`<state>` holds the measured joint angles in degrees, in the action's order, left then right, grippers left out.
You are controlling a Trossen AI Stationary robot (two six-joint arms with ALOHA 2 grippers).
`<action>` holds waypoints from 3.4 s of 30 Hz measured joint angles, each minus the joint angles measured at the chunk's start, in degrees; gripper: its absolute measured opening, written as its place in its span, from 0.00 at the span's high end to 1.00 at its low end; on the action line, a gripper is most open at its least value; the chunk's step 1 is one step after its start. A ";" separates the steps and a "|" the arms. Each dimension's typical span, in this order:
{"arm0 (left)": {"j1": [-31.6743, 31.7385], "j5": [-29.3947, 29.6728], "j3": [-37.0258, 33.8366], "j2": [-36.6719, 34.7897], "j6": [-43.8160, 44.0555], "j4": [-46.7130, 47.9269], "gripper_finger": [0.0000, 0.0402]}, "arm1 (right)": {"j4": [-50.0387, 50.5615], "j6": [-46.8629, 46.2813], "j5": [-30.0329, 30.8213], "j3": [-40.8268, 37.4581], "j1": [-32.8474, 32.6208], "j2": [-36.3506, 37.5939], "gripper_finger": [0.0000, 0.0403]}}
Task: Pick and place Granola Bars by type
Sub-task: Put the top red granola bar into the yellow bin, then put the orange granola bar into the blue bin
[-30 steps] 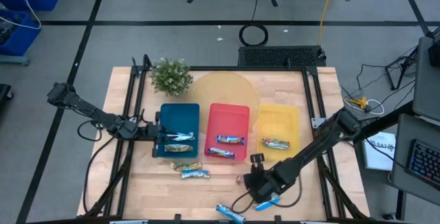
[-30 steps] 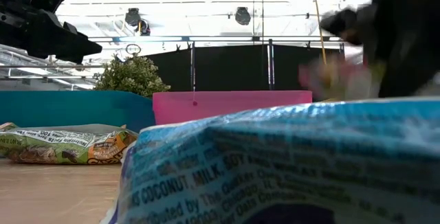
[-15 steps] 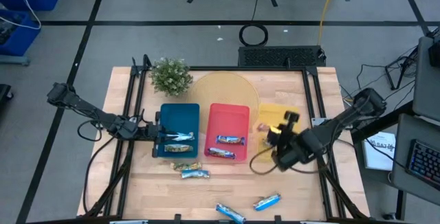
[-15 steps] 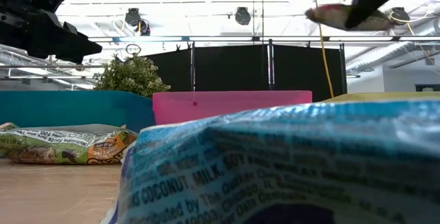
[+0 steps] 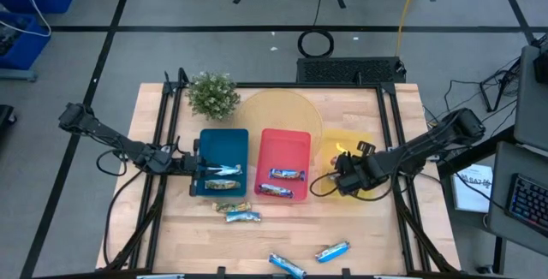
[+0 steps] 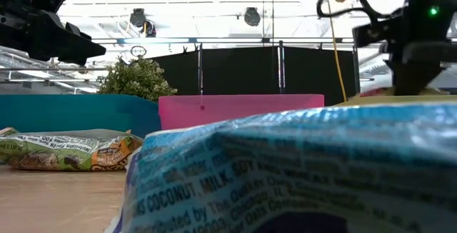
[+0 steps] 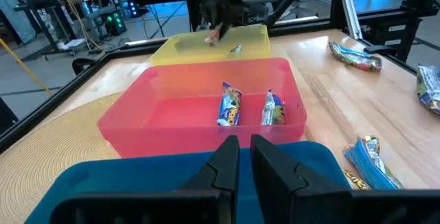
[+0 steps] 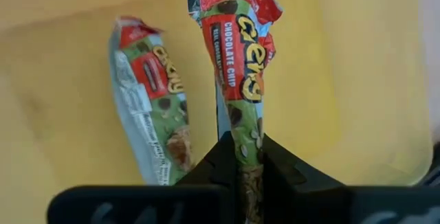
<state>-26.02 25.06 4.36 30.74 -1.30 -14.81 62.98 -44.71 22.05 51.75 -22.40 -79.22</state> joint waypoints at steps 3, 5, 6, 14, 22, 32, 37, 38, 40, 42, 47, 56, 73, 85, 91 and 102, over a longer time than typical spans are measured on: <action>0.00 -0.02 0.00 0.00 0.10 -0.02 0.88 | -2.16 0.51 -0.93 -1.92 0.62 0.02 0.93; 0.00 -0.02 0.00 0.00 0.08 -0.06 0.88 | -2.48 1.16 -1.44 -2.48 1.13 0.02 0.94; 0.00 -0.03 0.00 0.00 0.10 -0.27 0.88 | -2.41 1.74 -2.23 -2.56 1.37 0.02 0.94; 0.00 -0.13 0.00 0.00 1.20 -0.24 0.88 | -7.41 8.03 -4.21 -2.62 1.21 0.02 0.75; 0.00 -5.17 0.00 0.00 1.34 -0.32 0.88 | -6.96 7.40 2.61 -2.19 1.60 0.07 0.51; 0.00 -4.27 -0.02 0.00 1.45 -8.14 0.88 | -23.01 16.97 16.39 0.96 -2.61 2.62 0.62; 0.06 0.50 -0.02 -0.02 0.28 -9.99 0.90 | -38.63 30.56 21.17 0.26 -4.35 3.75 0.77; 0.21 2.85 -0.02 -0.02 0.27 -8.18 0.91 | -41.25 32.55 20.59 0.26 -4.34 3.76 0.80; 0.73 6.15 -0.02 0.01 0.56 -4.99 0.95 | -45.56 36.59 16.31 -0.07 -4.30 3.76 0.87; 1.10 7.57 -0.02 0.00 2.32 -3.45 0.98 | -51.33 41.69 13.14 -1.59 -4.39 3.74 0.93; 1.33 7.05 -0.02 0.00 5.86 0.51 0.97 | -68.21 49.10 12.65 -7.87 -4.74 3.72 0.99; 1.35 7.21 0.19 0.40 11.09 3.74 0.95 | -86.29 51.14 23.19 -18.57 -3.81 4.89 1.00; -3.17 10.87 28.30 35.18 12.21 16.33 0.69 | -88.47 53.39 13.70 -18.91 -0.96 6.84 1.00; -7.55 9.54 47.79 55.45 18.92 29.70 0.50 | -87.84 56.53 13.64 -18.89 -1.23 6.84 1.00; -10.09 8.65 49.44 60.93 24.07 31.51 0.49 | -87.77 56.76 13.66 -18.89 -1.20 6.84 1.00; -16.98 3.68 49.42 63.80 36.54 34.74 0.49 | -88.00 57.36 13.71 -18.89 -1.20 6.84 1.00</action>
<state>-43.00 28.74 53.78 94.54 35.24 19.94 -25.02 12.64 35.76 32.86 -23.60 -72.38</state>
